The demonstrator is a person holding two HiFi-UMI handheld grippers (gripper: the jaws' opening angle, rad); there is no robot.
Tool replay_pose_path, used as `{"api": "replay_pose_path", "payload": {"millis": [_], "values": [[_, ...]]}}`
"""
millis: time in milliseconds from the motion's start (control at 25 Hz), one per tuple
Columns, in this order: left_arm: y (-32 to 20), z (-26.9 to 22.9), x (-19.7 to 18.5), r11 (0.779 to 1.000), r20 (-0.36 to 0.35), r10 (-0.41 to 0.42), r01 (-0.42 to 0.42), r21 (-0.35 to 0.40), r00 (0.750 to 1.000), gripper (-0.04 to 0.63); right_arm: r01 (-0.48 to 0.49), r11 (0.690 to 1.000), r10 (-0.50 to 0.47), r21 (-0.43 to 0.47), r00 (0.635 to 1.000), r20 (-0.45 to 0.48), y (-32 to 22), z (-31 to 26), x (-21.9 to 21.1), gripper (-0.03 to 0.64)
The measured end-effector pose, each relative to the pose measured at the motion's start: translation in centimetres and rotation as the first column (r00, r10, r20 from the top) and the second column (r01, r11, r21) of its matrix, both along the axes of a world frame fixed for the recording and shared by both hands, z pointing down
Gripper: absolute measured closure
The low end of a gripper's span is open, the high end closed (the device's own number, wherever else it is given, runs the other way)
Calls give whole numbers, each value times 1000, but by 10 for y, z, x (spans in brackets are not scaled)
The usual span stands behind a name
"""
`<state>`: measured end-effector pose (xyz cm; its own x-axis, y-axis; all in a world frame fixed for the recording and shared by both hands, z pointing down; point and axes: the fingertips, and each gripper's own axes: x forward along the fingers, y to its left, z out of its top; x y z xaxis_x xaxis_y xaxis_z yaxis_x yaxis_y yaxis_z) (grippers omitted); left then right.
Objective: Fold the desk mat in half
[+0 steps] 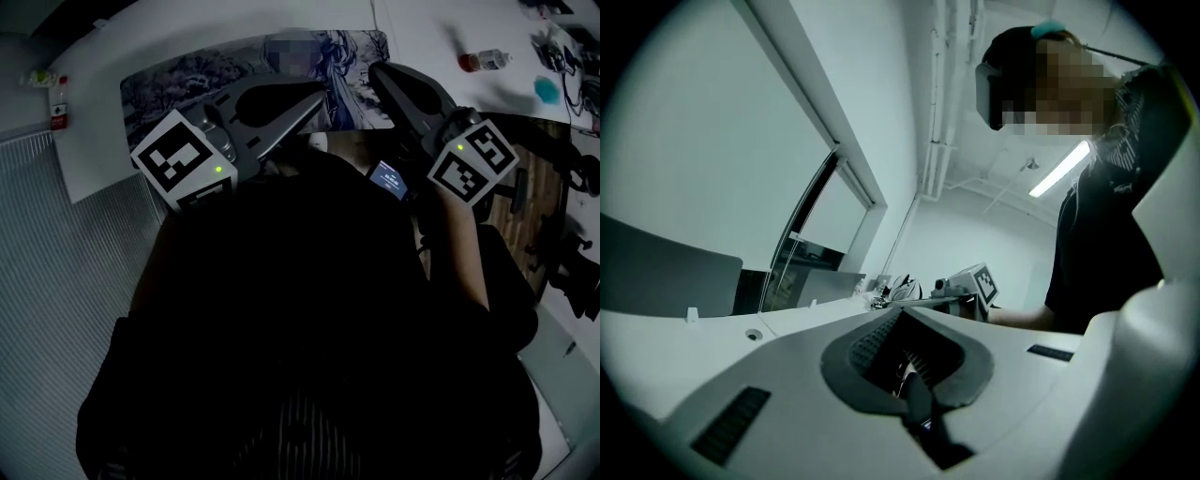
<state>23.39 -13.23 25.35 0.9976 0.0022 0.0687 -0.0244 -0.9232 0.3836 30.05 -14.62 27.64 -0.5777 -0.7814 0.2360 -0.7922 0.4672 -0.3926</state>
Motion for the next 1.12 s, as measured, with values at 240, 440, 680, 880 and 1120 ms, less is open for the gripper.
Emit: {"api": "replay_pose_path", "payload": {"millis": [240,440,680,880,1120], "values": [[-21,8,35,996,22,-53,54,-67,998,588,19,999,-16,-44,998,58,-30,24,51,612],[-35,33,54,987,100,-99,111,-120,990,588,0,992,8,-130,998,62,-51,75,102,612],[-40,58,53,966,195,-158,192,-171,968,588,-150,873,136,-464,989,-64,-40,243,191,506],[-48,71,47,948,249,-209,258,-185,946,588,-166,749,113,-641,986,-123,-16,337,211,495],[-44,78,49,945,296,-224,281,-167,929,588,-123,654,72,-747,992,-100,2,386,188,449]]}}
